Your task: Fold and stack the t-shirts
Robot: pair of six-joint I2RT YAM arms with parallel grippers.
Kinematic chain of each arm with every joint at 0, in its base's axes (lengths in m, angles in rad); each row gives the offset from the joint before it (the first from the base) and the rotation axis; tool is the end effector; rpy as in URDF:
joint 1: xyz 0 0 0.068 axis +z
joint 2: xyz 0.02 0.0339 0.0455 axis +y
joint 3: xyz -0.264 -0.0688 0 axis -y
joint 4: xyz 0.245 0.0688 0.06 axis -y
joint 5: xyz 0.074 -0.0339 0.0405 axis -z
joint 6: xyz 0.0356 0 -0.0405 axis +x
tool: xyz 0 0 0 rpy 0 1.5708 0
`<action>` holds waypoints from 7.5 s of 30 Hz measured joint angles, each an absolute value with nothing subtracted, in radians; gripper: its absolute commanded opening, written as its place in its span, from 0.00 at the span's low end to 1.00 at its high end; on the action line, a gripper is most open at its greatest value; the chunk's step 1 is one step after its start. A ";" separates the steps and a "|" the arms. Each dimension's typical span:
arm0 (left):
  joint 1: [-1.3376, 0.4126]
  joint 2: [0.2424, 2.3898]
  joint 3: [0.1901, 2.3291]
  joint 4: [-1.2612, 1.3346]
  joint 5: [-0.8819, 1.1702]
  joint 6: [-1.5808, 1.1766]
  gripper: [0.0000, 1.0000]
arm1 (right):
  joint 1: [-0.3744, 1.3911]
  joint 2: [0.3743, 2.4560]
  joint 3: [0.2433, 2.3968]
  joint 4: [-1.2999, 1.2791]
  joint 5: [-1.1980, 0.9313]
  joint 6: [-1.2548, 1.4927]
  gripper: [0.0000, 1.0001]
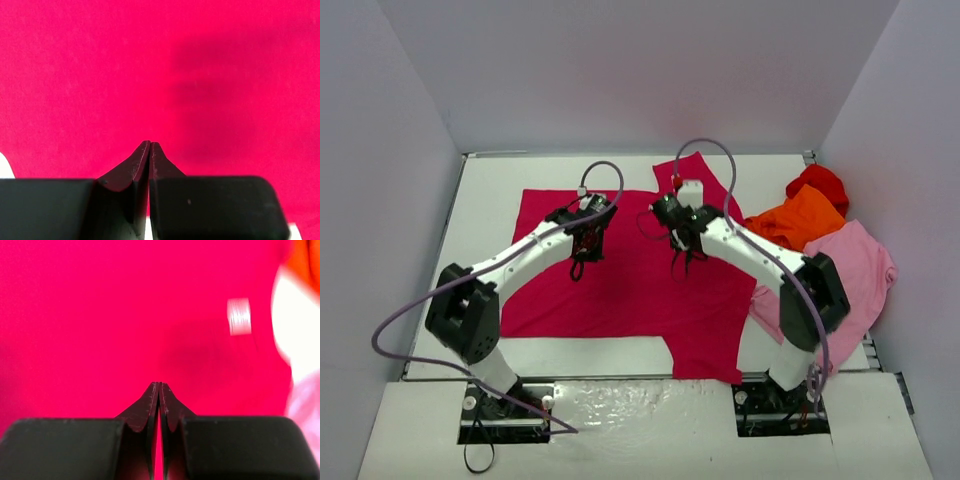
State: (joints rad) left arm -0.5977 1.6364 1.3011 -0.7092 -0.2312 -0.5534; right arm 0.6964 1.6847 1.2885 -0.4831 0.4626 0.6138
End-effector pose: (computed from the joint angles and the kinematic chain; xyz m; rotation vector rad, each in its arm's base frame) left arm 0.2881 -0.1863 0.2590 -0.0235 2.5762 -0.1267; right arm 0.2915 0.2230 0.2551 0.1010 2.3304 0.0760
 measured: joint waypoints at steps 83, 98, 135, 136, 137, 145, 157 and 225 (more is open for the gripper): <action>-0.387 1.112 0.907 -0.934 -0.118 -0.727 0.51 | 0.930 0.975 0.745 -0.664 0.183 0.870 0.65; -0.387 1.164 0.904 -0.954 -0.131 -0.764 0.51 | 1.114 1.190 0.704 -0.680 0.226 1.032 0.64; -0.387 1.285 0.959 -0.907 -0.118 -0.689 0.48 | 1.015 1.200 0.628 -0.537 0.204 1.080 0.58; -0.387 1.285 0.959 -0.905 -0.116 -0.689 0.48 | 1.015 1.190 0.628 -0.537 0.203 1.081 0.58; -0.387 1.285 0.959 -0.903 -0.114 -0.689 0.48 | 1.015 1.186 0.628 -0.537 0.202 1.082 0.58; -0.387 1.285 0.959 -0.901 -0.109 -0.689 0.48 | 1.015 1.228 0.594 -0.536 0.203 1.095 0.59; -0.387 1.264 0.959 -0.905 -0.109 -0.688 0.48 | 1.021 1.265 0.577 -0.511 0.201 1.122 0.41; -0.136 1.400 0.727 -0.953 0.002 -0.901 0.74 | 0.903 1.156 0.645 -0.534 0.051 0.757 0.00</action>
State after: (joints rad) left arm -0.1360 1.4004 0.7269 -0.9526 0.0019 -0.9010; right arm 0.9028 1.1556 0.6445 -0.5339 0.0515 0.7568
